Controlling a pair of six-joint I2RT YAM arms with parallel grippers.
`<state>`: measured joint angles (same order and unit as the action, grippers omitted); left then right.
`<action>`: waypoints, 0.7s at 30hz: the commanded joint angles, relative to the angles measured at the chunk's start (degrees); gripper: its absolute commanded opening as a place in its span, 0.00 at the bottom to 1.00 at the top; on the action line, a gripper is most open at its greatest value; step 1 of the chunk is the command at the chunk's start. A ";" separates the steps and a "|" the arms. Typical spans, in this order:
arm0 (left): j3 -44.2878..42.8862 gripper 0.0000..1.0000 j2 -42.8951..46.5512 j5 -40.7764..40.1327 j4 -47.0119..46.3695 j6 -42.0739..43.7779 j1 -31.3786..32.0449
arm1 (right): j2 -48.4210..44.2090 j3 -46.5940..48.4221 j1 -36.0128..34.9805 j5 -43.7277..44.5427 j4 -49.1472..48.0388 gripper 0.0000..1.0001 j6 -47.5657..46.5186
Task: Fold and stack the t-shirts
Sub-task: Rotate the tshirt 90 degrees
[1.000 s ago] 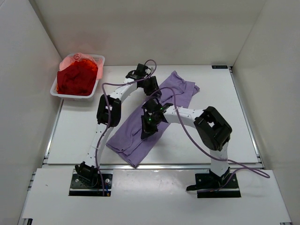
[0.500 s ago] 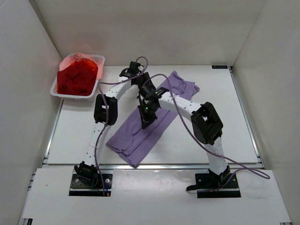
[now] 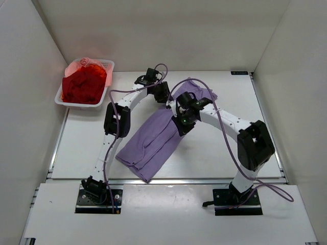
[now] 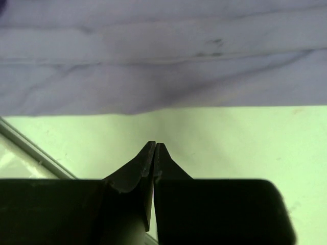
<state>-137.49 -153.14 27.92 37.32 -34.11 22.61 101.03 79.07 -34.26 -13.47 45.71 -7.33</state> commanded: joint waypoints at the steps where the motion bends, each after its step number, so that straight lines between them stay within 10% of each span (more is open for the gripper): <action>1: 3.45 0.47 8.90 -1.46 1.18 3.78 1.21 | -7.50 -2.60 -1.77 -0.22 -6.24 0.00 0.82; 21: -2.77 0.47 1.71 0.29 0.65 1.76 0.77 | 6.27 -7.53 5.96 -12.88 -14.26 0.00 -3.03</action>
<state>-137.27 -150.95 27.57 38.33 -31.97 23.46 105.75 70.85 -29.21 -24.18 33.12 -8.23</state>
